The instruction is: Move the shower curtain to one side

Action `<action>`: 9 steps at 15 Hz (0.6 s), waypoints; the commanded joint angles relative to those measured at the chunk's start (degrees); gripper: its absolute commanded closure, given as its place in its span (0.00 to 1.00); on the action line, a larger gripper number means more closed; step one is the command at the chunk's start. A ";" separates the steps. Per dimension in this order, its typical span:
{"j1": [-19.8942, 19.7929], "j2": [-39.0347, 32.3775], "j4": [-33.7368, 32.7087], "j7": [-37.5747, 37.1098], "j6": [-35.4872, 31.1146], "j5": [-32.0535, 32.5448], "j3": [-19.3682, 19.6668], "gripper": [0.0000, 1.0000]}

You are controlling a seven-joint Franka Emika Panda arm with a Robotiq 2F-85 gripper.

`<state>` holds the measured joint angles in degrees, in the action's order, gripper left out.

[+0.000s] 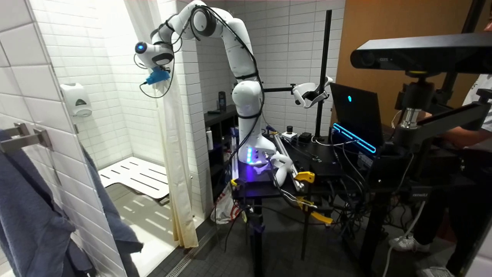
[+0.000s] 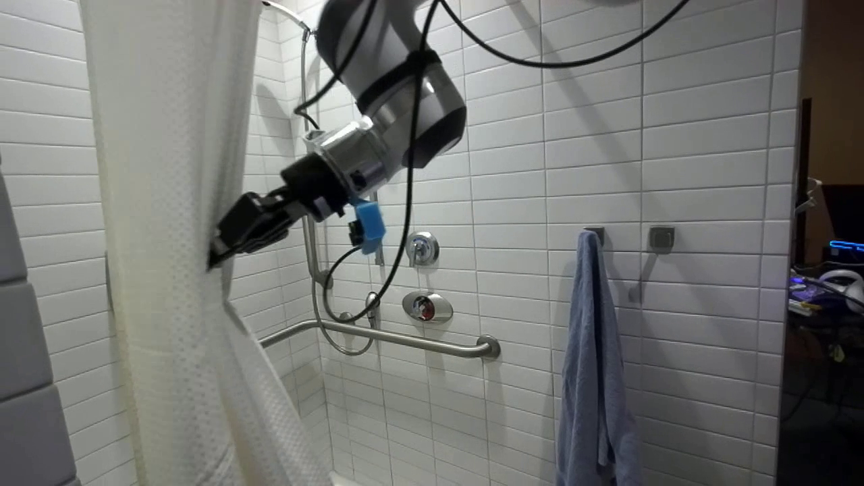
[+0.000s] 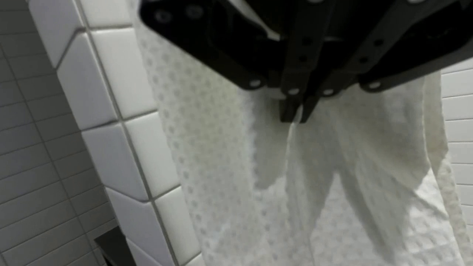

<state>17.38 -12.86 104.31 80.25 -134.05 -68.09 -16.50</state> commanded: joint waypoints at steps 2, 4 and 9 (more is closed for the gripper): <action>9.39 -7.57 -7.54 -5.92 -16.51 3.25 -5.38 0.99; 13.71 -12.38 -12.34 -10.64 -23.01 8.60 -6.71 0.99; 19.03 -20.10 -20.60 -25.12 -31.35 26.37 -2.91 0.99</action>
<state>31.05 -26.22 91.83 60.14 -164.85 -46.80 -21.68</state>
